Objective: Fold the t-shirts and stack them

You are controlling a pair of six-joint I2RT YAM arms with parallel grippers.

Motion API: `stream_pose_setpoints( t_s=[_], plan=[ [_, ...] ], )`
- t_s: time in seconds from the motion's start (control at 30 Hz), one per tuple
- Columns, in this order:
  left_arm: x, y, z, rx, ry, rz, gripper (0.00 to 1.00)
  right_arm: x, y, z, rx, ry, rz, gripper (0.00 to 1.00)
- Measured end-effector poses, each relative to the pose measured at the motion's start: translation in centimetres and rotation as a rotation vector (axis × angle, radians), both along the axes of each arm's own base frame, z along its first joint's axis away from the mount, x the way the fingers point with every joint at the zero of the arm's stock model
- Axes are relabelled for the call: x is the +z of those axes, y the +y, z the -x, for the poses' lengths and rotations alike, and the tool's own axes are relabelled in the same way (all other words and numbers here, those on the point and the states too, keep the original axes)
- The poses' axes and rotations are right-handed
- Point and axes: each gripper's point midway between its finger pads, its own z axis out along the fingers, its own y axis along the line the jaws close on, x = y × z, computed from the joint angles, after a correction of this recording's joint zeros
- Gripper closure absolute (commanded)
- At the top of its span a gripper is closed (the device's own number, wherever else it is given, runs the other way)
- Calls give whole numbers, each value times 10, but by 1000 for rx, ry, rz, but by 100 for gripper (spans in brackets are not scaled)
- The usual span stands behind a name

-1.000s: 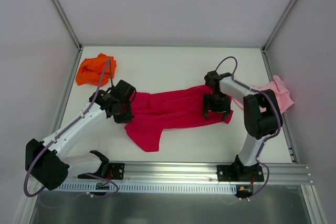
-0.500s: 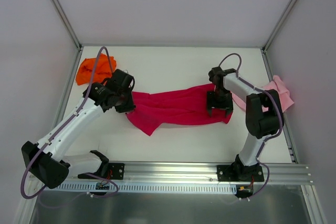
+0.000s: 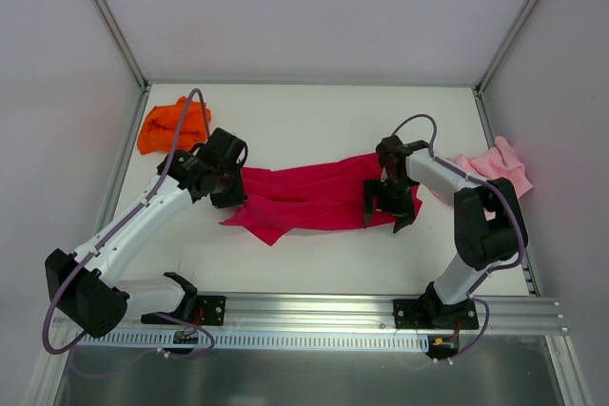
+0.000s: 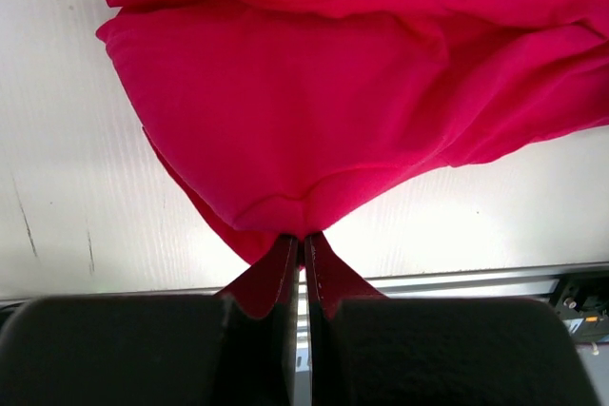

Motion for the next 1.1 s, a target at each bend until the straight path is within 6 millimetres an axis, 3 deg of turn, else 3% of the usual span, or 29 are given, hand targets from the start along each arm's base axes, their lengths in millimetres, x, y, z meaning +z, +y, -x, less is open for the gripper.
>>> stream_pose_setpoints(
  t_s=[0.27,0.5,1.1],
  plan=[
    [-2,-2,-1,-3,5,3,100,-8,3,-2,6,-24,0,20],
    [-6,1,3,-3,14,-3,100,-27,-12,-21,18,-21,130,20],
    [-5,5,9,-3,8,0,100,-29,-32,-42,11,-92,258,21]
  ],
)
